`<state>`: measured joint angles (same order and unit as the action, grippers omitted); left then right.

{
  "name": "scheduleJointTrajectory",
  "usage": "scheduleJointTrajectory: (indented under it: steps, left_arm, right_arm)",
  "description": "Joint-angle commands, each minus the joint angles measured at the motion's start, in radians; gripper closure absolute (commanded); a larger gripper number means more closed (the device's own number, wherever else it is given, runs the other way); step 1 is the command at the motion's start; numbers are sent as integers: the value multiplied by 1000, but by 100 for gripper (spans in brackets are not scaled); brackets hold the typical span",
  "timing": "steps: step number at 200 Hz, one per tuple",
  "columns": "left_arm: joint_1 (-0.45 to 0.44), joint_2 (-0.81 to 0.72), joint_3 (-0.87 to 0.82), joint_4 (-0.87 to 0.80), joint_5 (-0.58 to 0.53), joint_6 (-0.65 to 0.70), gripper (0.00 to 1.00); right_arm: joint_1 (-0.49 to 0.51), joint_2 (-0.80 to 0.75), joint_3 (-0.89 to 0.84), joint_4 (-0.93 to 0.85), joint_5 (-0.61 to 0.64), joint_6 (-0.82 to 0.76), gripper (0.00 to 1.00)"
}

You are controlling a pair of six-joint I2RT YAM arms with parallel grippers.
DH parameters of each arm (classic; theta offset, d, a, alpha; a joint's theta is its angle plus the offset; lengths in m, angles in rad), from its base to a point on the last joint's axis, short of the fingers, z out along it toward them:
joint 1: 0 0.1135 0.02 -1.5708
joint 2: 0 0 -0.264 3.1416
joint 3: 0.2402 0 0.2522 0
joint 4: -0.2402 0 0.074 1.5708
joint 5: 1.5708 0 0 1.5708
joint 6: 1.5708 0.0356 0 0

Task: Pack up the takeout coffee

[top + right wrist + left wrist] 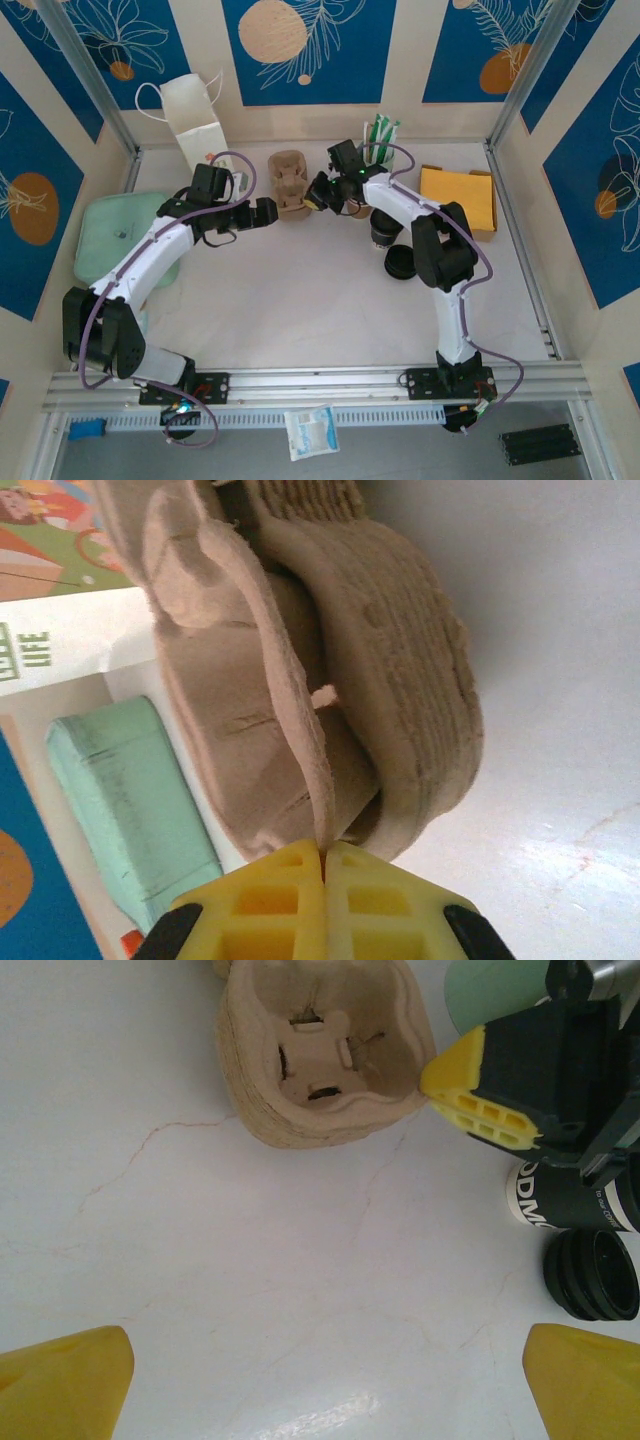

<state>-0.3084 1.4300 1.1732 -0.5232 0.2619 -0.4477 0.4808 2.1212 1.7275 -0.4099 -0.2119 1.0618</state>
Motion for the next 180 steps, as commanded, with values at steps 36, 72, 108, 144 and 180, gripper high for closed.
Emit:
scheduleJointTrajectory:
  steps: [36,72,108,144,180]
  left_arm:
    - [12,-9,34,-3,0,-31,1]
    - [12,-11,42,-9,-5,-34,1]
    - [11,-12,47,-9,-7,-40,1]
    - [12,-10,52,-6,-7,-48,1]
    - [12,-7,59,0,-6,-61,1]
  right_arm:
    - [-25,-72,57,55,-100,-8,100]
    - [-37,-89,43,94,-134,13,100]
    - [-47,-112,38,124,-166,25,100]
    - [-49,-146,28,135,-184,27,100]
    - [-51,-204,-12,138,-191,18,100]
